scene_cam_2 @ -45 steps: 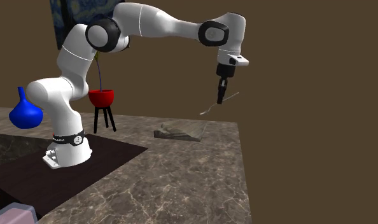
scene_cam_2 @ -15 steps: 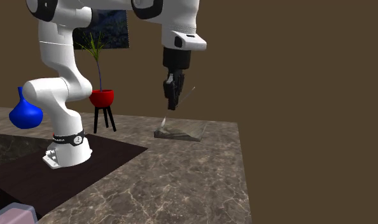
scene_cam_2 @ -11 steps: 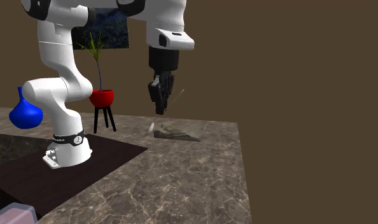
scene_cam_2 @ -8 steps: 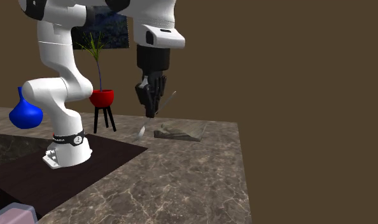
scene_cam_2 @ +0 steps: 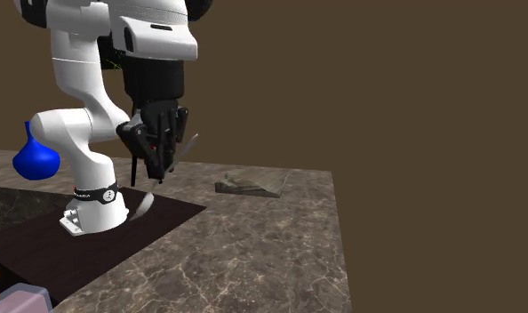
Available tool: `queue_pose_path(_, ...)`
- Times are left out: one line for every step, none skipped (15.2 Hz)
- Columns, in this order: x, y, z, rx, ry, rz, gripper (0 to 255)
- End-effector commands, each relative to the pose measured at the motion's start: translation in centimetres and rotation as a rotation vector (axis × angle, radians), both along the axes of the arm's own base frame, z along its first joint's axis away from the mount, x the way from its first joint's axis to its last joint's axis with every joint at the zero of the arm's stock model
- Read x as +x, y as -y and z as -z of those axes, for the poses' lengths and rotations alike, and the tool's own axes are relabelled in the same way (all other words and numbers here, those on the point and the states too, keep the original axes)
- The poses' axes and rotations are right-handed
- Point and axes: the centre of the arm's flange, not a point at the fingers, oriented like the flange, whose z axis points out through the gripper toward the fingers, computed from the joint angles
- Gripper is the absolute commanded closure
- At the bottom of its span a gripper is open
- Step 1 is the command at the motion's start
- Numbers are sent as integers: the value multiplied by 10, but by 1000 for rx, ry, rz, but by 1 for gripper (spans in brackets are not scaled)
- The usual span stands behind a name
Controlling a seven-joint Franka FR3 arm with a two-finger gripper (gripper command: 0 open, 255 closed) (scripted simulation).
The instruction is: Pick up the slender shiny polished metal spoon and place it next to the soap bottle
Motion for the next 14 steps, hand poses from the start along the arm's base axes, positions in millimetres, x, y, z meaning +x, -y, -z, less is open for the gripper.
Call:
queue_pose_path(-6, 28, 0, 0, 0, -1, 255)
queue_pose_path(-8, 41, 0, 0, 0, -1, 255)
queue_pose_path(-11, 54, 0, 0, 0, -1, 255)
queue_pose_path(-13, 67, 0, 0, 0, -1, 255)
queue_pose_path(-16, 80, 0, 0, 0, -1, 255)
queue_pose_path(-18, 93, 0, 0, 0, -1, 255)
queue_pose_path(-21, 106, 0, 0, 0, -1, 255)
queue_pose_path(-23, 119, 0, 0, 0, -1, 255)
queue_pose_path(-26, 132, 0, 0, 0, -1, 255)
queue_pose_path(-28, 145, 0, 0, 0, -1, 255)
queue_pose_path(-31, 158, 0, 0, 0, -1, 255)
queue_pose_path(-33, 171, -1, 0, 0, -1, 255)
queue_pose_path(-36, 184, -1, 0, 0, -1, 255)
queue_pose_path(-38, 197, -1, 0, 0, -1, 255)
